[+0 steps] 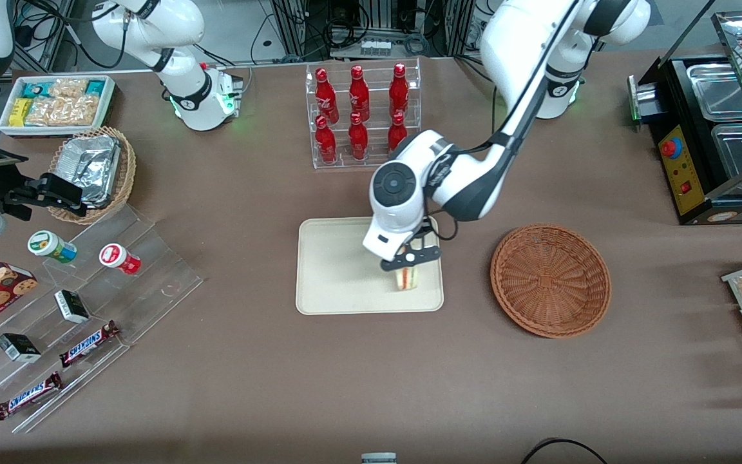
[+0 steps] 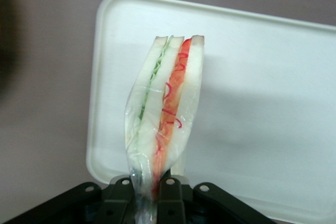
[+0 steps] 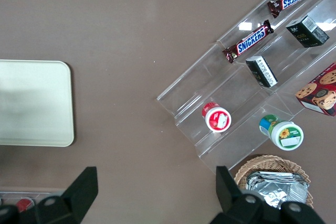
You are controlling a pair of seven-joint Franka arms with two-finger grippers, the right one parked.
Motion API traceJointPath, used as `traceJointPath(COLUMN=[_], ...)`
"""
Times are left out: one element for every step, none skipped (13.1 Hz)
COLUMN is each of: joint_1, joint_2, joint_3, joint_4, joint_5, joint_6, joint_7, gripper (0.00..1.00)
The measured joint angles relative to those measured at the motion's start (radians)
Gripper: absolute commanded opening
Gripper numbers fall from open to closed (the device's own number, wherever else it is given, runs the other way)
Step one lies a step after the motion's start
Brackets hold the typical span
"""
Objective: Place sandwich from basket to tray
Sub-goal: 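Lift the sandwich and carry it over the cream tray, then lower the sandwich onto the tray and open the left gripper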
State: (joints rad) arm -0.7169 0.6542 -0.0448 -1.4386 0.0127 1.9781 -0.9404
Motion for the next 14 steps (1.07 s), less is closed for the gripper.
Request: traceJointPath(joint_1=[-0.017, -0.032, -0.044, -0.053, -0.059, -0.065, -0.071, -0.075, -0.077, -0.077, -0.077, -0.077, -0.077, -0.077], joint_2=[0.016, 0.031, 0.044, 0.056, 0.067, 0.077, 0.087, 0.095, 0.100, 0.102, 0.103, 0.103, 0.103, 0.103], joint_3=[0.000, 0.000, 0.000, 0.000, 0.001, 0.001, 0.001, 0.001, 0.001, 0.001, 0.002, 0.005, 0.008, 0.011], joint_4=[0.006, 0.008, 0.008, 0.009, 0.009, 0.009, 0.009, 0.010, 0.011, 0.015, 0.017, 0.019, 0.021, 0.021], joint_5=[0.000, 0.001, 0.001, 0.002, 0.002, 0.002, 0.002, 0.002, 0.002, 0.002, 0.002, 0.002, 0.002, 0.002], joint_6=[0.015, 0.028, 0.038, 0.048, 0.055, 0.066, 0.078, 0.090, 0.094, 0.095, 0.095, 0.095, 0.095, 0.095], joint_7=[0.002, 0.002, 0.002, 0.003, 0.004, 0.005, 0.005, 0.005, 0.005, 0.005, 0.005, 0.005, 0.004, -0.001], gripper=[0.05, 0.05, 0.05, 0.05, 0.05, 0.05, 0.05, 0.05, 0.05, 0.05, 0.05, 0.05, 0.05, 0.05])
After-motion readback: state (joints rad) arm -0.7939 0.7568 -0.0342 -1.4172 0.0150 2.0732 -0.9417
